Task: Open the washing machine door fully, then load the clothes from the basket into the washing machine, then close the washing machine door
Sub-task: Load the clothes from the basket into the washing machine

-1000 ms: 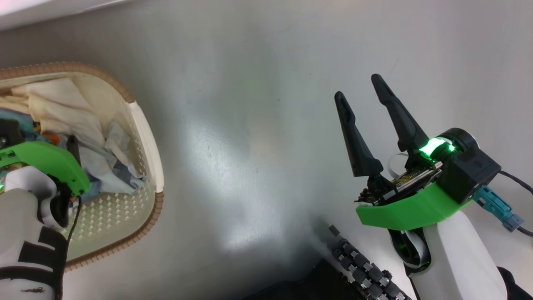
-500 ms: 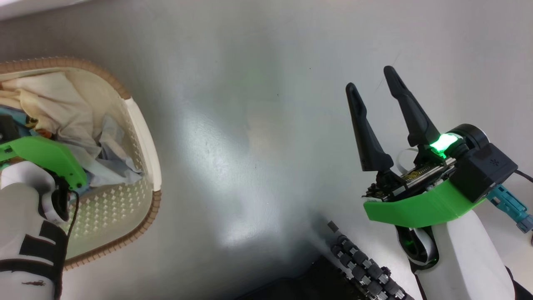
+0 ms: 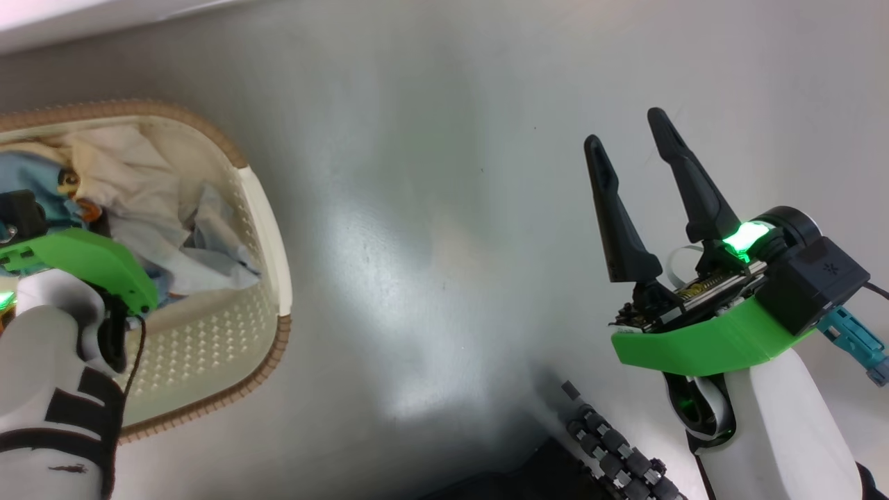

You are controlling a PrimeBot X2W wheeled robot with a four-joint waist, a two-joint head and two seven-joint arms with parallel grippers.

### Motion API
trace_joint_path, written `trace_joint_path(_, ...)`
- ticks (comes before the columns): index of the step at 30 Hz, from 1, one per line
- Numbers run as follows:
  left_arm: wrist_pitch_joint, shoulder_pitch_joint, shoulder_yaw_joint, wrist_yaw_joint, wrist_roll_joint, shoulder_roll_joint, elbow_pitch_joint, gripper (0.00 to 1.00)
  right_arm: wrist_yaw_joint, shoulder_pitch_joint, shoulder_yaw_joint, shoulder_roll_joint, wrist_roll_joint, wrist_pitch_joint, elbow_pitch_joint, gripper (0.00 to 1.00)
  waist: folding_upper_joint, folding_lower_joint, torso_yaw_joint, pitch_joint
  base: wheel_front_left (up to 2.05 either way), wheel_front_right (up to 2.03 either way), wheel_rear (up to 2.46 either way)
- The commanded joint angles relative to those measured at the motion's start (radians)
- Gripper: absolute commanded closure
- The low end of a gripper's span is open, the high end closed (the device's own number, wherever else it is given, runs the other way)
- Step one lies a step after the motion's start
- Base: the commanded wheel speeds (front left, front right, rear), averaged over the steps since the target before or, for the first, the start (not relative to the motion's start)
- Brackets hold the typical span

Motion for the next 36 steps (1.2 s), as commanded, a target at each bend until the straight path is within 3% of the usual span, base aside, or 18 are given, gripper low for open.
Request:
trace_joint_path(1, -0.021, 0.043, 0.018, -0.004, -0.005, 0.022, -0.010, 1.00, 0.002, 0.031, 0.013, 0.000, 0.009, -0.005, -0.017, 0.00, 0.0000, 0.0000, 0.008, -0.014, 0.00, 0.00, 0.00)
trace_joint_path(21, -0.195, 0.219, 0.020, -0.039, -0.036, -0.044, -0.118, 1.00, 0.002, 0.091, -0.055, 0.000, -0.041, -0.005, 0.000, 0.00, 0.0000, 0.0000, 0.116, -0.230, 0.00, 0.00, 0.00)
trace_joint_path(28, -0.208, 0.322, 0.018, -0.027, -0.013, -0.078, -0.232, 1.00, 0.002, 0.135, -0.075, 0.000, -0.068, -0.005, 0.006, 0.00, 0.0000, 0.0000, 0.152, -0.326, 0.00, 0.00, 0.00)
trace_joint_path(36, -0.209, 0.479, 0.041, 0.002, 0.049, -0.122, -0.453, 1.00, 0.002, 0.193, -0.091, -0.018, -0.081, -0.005, 0.015, 0.00, 0.0000, 0.0000, 0.190, -0.436, 0.00, 0.00, 0.00)
